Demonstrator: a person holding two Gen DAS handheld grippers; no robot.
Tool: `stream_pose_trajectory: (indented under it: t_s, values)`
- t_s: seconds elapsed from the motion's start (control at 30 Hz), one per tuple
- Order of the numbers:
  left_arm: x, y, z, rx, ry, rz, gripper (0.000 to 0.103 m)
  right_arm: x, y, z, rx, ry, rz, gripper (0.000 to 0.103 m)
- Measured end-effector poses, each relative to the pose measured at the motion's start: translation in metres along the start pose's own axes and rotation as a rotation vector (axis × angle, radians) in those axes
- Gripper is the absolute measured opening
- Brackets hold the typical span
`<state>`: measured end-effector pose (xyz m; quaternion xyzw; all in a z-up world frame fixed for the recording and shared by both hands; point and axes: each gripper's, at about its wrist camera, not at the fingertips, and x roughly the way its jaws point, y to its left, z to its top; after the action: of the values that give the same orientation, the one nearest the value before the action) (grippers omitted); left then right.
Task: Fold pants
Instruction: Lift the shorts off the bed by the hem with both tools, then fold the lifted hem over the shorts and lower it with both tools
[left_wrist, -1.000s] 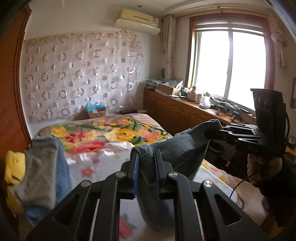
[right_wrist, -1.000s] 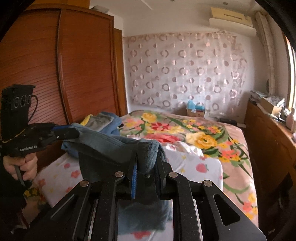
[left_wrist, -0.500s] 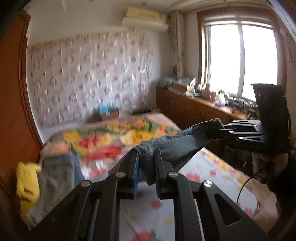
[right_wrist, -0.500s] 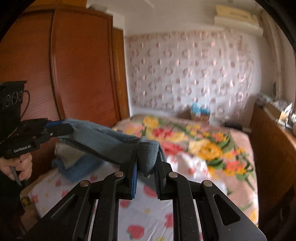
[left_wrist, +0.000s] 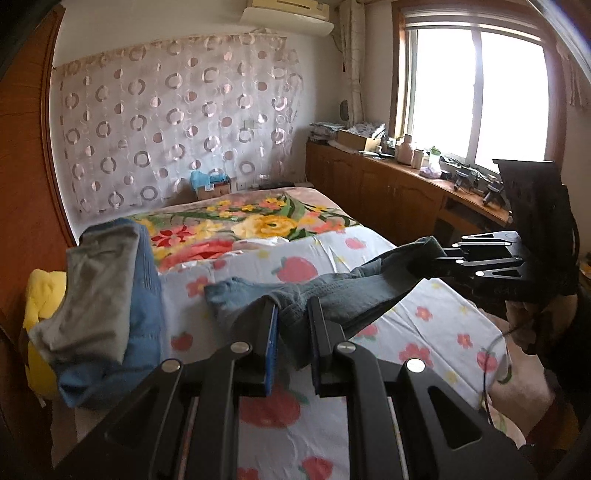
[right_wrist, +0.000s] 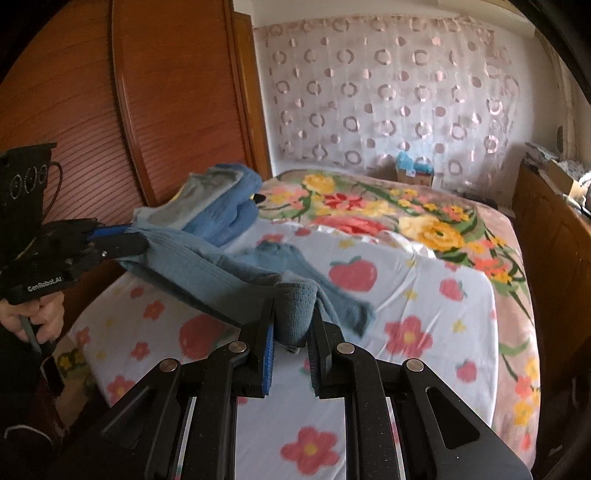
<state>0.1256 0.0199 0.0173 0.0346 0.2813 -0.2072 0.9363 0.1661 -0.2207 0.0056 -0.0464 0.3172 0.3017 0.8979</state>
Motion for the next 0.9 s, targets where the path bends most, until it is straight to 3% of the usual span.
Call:
stream_pose_trajectory:
  t_s: [0.4,0.9]
  values:
    - [-0.012,-0.015,-0.034,0.009,0.051,-0.007,0.013,-0.018,0.024,-0.043,0.036,0.038,-0.01,0.013]
    - [-0.014,-0.02,-0.063,0.003,0.089,-0.029,0.013,-0.013,0.035,-0.078,0.052,0.073,-0.01,0.013]
